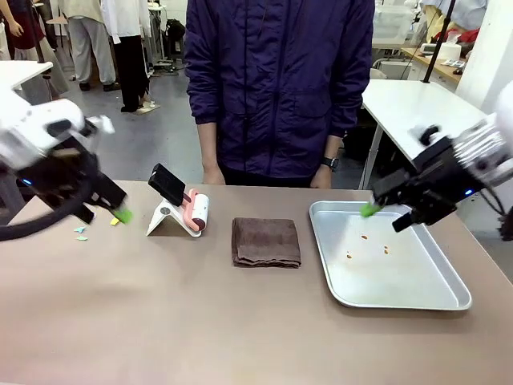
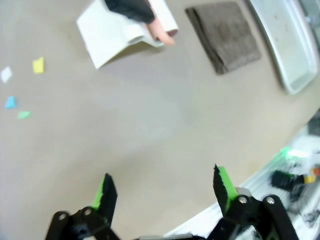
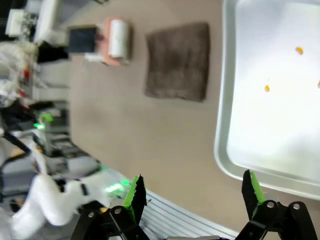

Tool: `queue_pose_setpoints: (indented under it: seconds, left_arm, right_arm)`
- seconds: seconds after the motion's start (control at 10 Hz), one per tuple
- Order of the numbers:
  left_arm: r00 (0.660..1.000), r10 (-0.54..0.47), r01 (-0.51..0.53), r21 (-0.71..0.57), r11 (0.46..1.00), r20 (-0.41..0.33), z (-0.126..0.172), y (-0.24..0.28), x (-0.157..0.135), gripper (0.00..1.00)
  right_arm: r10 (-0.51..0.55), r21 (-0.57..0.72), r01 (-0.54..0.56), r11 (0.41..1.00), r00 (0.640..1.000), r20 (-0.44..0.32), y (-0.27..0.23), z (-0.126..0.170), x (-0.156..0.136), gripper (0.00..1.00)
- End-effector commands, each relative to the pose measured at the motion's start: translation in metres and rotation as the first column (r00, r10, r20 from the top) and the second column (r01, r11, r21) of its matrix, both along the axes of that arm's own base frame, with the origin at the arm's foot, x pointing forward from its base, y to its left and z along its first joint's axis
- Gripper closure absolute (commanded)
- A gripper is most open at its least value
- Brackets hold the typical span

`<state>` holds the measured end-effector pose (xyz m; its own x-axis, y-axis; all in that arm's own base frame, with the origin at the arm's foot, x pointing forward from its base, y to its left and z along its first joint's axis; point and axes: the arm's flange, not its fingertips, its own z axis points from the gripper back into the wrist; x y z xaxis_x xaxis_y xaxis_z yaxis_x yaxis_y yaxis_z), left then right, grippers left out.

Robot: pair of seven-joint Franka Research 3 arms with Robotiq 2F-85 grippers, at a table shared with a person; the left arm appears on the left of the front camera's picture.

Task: Clean the surface of the table.
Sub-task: Hold the Lint Roller with your left hand and the towel with your right hand.

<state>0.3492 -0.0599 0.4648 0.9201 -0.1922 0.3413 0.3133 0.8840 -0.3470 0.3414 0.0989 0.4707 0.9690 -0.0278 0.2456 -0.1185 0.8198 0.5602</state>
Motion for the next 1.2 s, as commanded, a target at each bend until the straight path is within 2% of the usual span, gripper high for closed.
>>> queue_pose_setpoints:
  seconds: [0.0,0.1,0.3,0.6,0.7,0.9,1.1]
  left_arm:
    - [0.989,0.13,-0.113,-0.223,0.968,0.067,0.002,0.056,-0.029,0.0]
    - [0.979,0.176,-0.13,-0.363,0.923,0.099,-0.003,0.082,-0.041,0.0]
    - [0.956,0.28,-0.191,-0.534,0.824,0.09,-0.025,0.13,-0.057,0.0]
    - [0.903,0.43,-0.327,-0.662,0.674,-0.008,-0.067,0.188,-0.076,0.0]
    - [0.886,0.463,-0.356,-0.682,0.639,-0.029,-0.076,0.188,-0.081,0.0]
    - [0.857,0.512,-0.401,-0.698,0.593,-0.058,-0.079,0.163,-0.082,0.0]
    - [0.857,0.514,-0.395,-0.698,0.597,-0.045,-0.074,0.144,-0.08,0.0]
  right_arm:
    - [-0.101,0.19,0.09,0.978,0.994,0.049,-0.04,-0.027,-0.056,0.0]
    - [-0.138,0.293,0.122,0.948,0.99,0.034,-0.062,-0.039,-0.063,0.0]
    - [-0.217,0.429,0.193,0.883,0.976,0.008,-0.107,-0.057,-0.075,0.0]
    - [-0.368,0.556,0.313,0.77,0.93,-0.013,-0.17,-0.076,-0.096,0.0]
    - [-0.415,0.584,0.345,0.735,0.91,-0.014,-0.186,-0.08,-0.104,0.0]
    - [-0.468,0.6,0.378,0.705,0.883,-0.006,-0.206,-0.086,-0.11,0.0]
    - [-0.485,0.579,0.408,0.706,0.874,-0.025,-0.211,-0.093,-0.109,0.0]
